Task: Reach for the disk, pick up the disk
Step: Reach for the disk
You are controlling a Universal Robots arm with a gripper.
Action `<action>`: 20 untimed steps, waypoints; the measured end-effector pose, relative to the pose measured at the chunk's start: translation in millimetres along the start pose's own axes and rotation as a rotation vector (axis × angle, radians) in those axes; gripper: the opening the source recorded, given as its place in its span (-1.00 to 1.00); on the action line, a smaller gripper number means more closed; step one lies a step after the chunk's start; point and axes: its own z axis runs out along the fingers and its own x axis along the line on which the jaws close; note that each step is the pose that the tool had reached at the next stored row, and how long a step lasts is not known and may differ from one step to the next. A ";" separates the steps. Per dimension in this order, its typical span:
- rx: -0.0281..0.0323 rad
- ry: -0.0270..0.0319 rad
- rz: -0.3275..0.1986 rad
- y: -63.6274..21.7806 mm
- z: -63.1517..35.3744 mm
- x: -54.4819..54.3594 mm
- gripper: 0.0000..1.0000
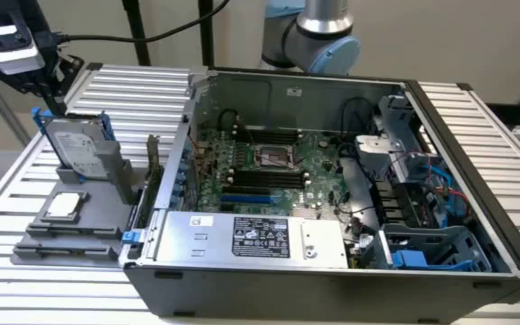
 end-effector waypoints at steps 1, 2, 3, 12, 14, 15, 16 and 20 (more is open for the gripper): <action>0.0000 0.0000 0.000 0.0 0.0 0.0 -0.79; 0.0000 0.0000 0.000 0.0 0.0 0.0 -0.79; 0.0000 0.0000 0.000 0.0 0.0 0.0 -0.79; 0.0000 -0.0001 0.000 0.0 0.0 0.0 -0.79; 0.0005 -0.0004 0.000 1.0 0.1 0.6 -0.79; 0.0011 -0.0004 0.000 2.3 0.1 1.0 -0.79; 0.0021 -0.0005 0.000 4.7 0.0 1.4 -0.79; 0.0046 -0.0007 0.000 10.7 -1.7 8.2 -0.79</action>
